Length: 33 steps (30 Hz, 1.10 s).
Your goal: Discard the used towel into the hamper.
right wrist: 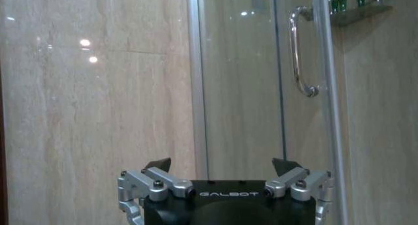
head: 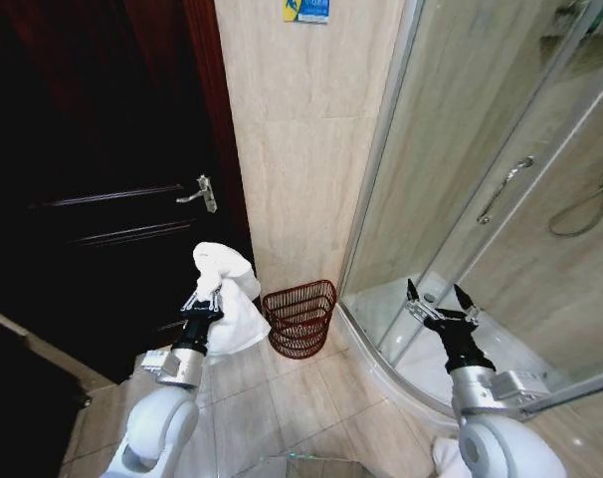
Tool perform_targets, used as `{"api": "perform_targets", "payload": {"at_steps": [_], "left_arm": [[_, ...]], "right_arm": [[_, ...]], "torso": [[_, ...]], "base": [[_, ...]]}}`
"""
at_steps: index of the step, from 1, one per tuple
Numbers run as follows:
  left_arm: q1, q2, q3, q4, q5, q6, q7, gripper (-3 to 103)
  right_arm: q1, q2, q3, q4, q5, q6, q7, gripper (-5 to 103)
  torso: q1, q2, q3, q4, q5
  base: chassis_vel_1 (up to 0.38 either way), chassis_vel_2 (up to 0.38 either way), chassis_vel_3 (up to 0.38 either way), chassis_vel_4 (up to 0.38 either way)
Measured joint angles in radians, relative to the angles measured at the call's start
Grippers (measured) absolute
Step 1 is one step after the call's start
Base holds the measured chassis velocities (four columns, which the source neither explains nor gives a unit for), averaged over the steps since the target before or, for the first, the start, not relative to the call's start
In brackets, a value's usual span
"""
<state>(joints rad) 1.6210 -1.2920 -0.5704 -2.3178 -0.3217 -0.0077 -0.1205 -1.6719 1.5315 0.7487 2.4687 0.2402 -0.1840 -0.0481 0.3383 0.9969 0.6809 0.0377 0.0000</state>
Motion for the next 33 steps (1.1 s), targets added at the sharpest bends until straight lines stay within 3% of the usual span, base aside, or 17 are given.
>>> {"api": "perform_targets", "payload": {"at_steps": [33], "left_arm": [[-0.014,-0.012,0.015,0.013,0.017,0.005,0.004,11]], "right_arm": [[0.006,-0.001,-0.002,-0.028,0.001,0.014,0.009,100]], "torso": [[-0.065,-0.145,-0.081,0.0001,0.0]], "base": [[-0.031,0.037,0.027,-0.032]]}}
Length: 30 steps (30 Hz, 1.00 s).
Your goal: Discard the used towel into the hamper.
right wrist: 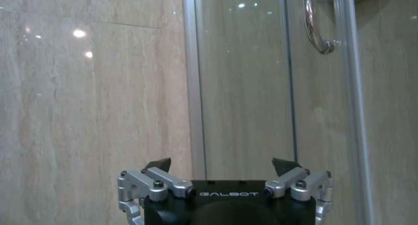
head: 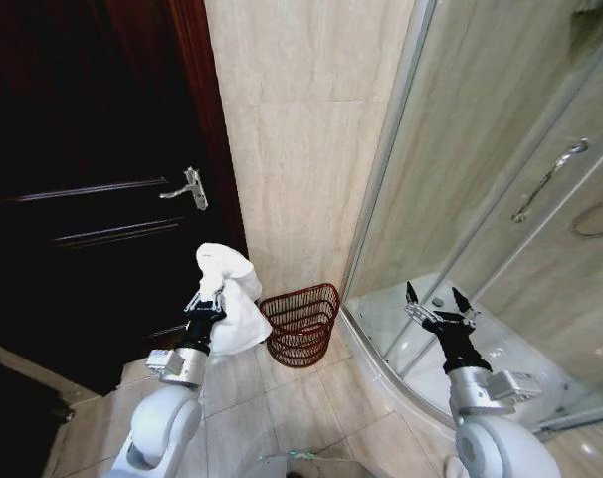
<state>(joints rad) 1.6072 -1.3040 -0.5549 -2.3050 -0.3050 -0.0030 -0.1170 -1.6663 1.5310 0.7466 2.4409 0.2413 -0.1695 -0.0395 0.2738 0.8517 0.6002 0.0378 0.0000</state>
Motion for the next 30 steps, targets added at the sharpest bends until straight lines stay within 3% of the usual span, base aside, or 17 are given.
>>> {"api": "perform_targets", "payload": {"at_steps": [30], "left_arm": [[0.048,-0.036,-0.004,0.06,0.032,-0.069,0.058,11]], "right_arm": [[-0.005,0.002,-0.017,-0.035,0.013,0.008,-0.002,100]], "torso": [[-0.055,-0.126,-0.071,-0.0001,-0.0001]], "base": [[0.0,0.0,0.0,0.0]]}}
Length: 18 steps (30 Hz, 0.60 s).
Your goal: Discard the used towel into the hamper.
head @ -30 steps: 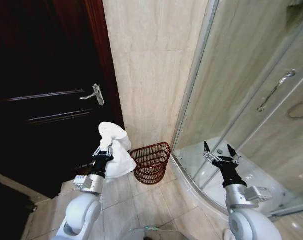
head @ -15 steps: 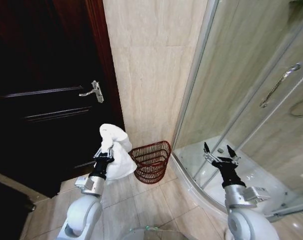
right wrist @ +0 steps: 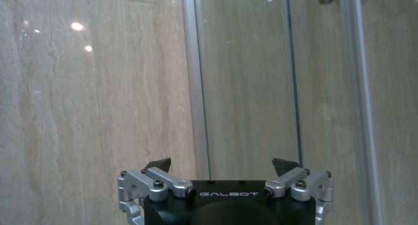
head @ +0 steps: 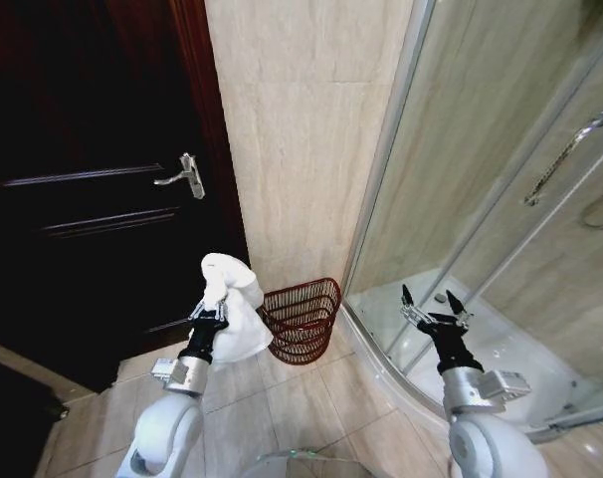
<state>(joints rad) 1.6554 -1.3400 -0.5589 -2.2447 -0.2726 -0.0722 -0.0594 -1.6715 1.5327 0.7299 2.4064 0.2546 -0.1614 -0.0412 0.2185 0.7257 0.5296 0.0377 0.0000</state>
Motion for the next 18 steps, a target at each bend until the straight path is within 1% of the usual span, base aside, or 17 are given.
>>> {"api": "perform_targets", "payload": {"at_steps": [6,8,15,18], "left_arm": [[0.01,-0.002,-0.006,0.019,-0.001,-0.023,0.005,11],[0.009,-0.001,-0.006,0.021,-0.001,-0.024,0.005,11],[-0.013,0.005,-0.002,0.04,-0.007,-0.027,0.009,11],[-0.021,0.008,-0.001,0.046,-0.008,-0.026,0.009,11]], "right_arm": [[0.0,0.005,0.001,-0.01,-0.001,0.001,-0.001,100],[0.0,0.006,0.0,-0.011,-0.003,0.001,-0.002,100],[0.001,0.013,-0.004,-0.017,-0.018,0.004,-0.014,100],[0.003,0.015,-0.005,-0.018,-0.02,0.005,-0.014,100]], "torso": [[-0.014,-0.034,-0.02,0.0,0.0],[-0.015,-0.037,-0.022,0.0,0.0],[-0.032,-0.077,-0.045,0.0,0.0],[-0.036,-0.086,-0.05,0.0,0.0]], "base": [[0.0,0.0,0.0,0.0],[0.0,0.0,0.0,0.0],[0.0,0.0,0.0,0.0],[0.0,0.0,0.0,0.0]]}}
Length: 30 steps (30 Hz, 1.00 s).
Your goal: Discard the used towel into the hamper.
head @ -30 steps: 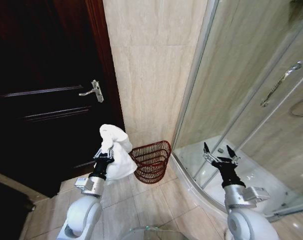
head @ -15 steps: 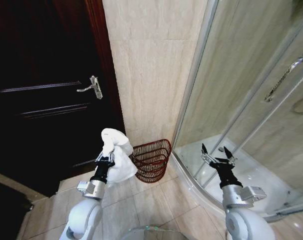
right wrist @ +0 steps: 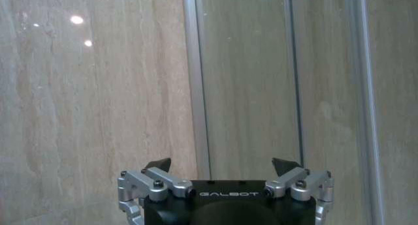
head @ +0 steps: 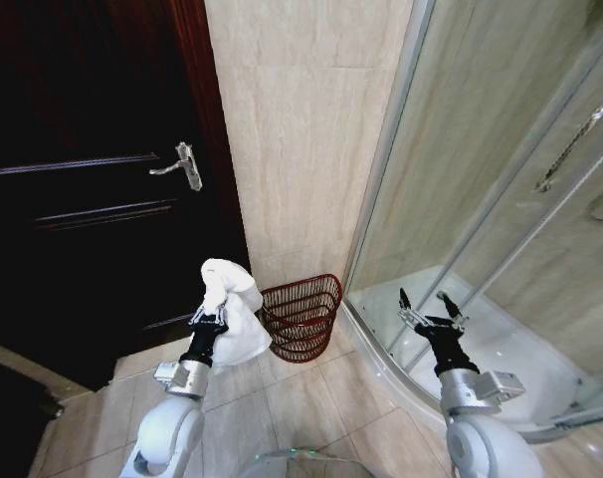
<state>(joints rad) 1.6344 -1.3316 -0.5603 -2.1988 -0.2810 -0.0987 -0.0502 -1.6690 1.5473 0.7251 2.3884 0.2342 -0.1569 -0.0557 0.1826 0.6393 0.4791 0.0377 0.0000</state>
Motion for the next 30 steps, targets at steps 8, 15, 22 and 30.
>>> {"api": "perform_targets", "payload": {"at_steps": [8,15,22,30], "left_arm": [[-0.047,0.032,0.011,0.011,-0.027,0.024,0.009,11],[-0.152,0.092,0.04,0.005,-0.077,0.095,0.009,11],[-0.244,0.193,0.074,0.012,-0.147,0.148,0.01,11],[-0.42,0.383,0.183,0.097,-0.253,0.199,0.027,11]], "right_arm": [[0.01,0.0,-0.005,0.003,-0.011,-0.007,0.0,100],[0.015,-0.002,-0.003,-0.006,-0.02,-0.011,0.001,100],[0.007,0.0,0.003,-0.007,-0.034,-0.003,0.002,100],[-0.003,0.016,0.007,-0.017,-0.093,0.021,0.006,100]], "torso": [[-0.013,-0.031,-0.018,0.0001,-0.0001],[-0.026,-0.065,-0.038,0.0001,-0.0001],[-0.036,-0.089,-0.053,0.0,-0.0001],[-0.051,-0.127,-0.076,0.0003,-0.0002]], "base": [[0.0,0.0,0.0,0.0],[0.0,0.0,0.0,0.0],[0.0,0.0,0.0,0.0],[0.0,0.0,0.0,0.0]]}}
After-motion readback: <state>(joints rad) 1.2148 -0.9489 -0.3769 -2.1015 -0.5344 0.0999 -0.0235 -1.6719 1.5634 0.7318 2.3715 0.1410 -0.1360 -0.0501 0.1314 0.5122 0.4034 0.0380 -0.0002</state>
